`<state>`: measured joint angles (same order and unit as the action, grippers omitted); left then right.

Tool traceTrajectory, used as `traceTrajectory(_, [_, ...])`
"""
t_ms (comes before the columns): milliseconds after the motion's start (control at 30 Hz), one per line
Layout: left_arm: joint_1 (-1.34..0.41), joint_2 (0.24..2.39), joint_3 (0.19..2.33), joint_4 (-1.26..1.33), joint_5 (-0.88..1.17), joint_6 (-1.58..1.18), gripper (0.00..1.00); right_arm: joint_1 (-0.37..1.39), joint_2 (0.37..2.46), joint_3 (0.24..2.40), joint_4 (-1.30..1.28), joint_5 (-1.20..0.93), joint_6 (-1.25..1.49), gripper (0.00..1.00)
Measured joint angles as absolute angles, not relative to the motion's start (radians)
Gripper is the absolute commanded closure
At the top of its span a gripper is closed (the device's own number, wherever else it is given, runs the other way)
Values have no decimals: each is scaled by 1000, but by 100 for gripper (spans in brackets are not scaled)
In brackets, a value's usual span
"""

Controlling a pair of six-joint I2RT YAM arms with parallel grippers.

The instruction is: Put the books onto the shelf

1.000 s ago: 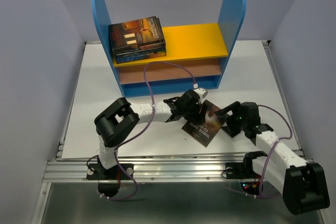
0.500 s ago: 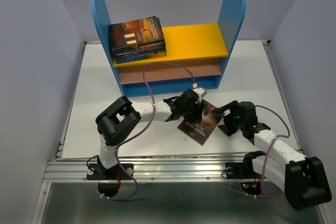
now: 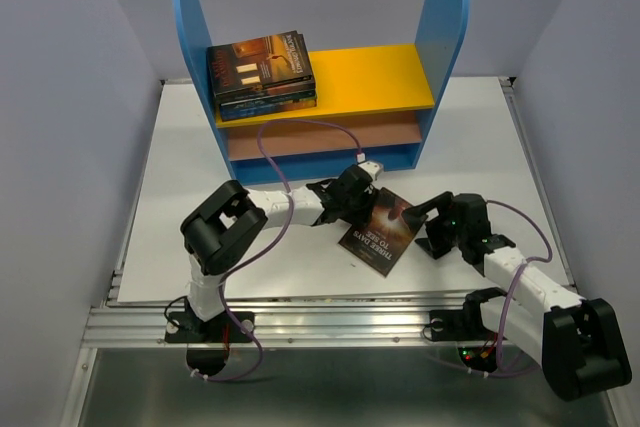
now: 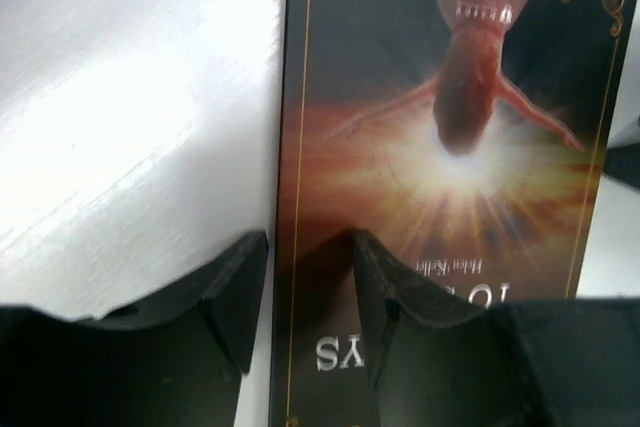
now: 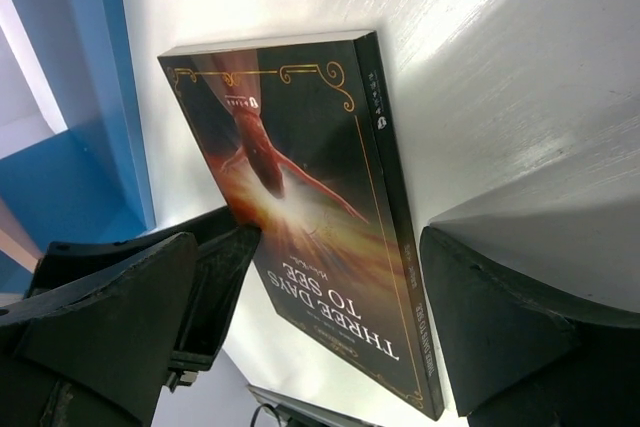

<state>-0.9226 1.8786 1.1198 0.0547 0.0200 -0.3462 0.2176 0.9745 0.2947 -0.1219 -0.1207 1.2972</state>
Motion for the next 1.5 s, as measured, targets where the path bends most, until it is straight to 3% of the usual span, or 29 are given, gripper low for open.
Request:
traceTrajectory(33, [-921,1889,1121,60,22,-348,50,218,976,295,-121,-121,1295,0])
traceTrajectory(233, [-909,1905,1136,73,43,-347,81,220,1017,300,-67,-162,1256,1])
traceTrajectory(333, [-899,1913,1148,80,45,-342,93,220,1020,294,-22,-194,1229,4])
traceTrajectory(733, [-888,1924,1149,113,48,-350,94,224,863,286,7,-190,1132,16])
traceTrajectory(800, [-888,1925,1149,116,47,-350,94,224,854,286,12,-190,1130,22])
traceTrajectory(833, [-888,1925,1149,116,47,-350,94,224,855,286,11,-189,1129,31])
traceTrajectory(933, [-888,1925,1149,117,43,-350,94,224,873,286,11,-182,1124,44])
traceTrajectory(1033, [-883,1925,1149,118,39,-350,94,222,900,286,9,-174,1122,50])
traceTrajectory(1267, [-878,1928,1149,124,39,-350,94,222,894,279,36,-174,1121,57])
traceTrajectory(1500, [-869,1929,1149,129,31,-351,94,222,909,257,220,-219,1118,59])
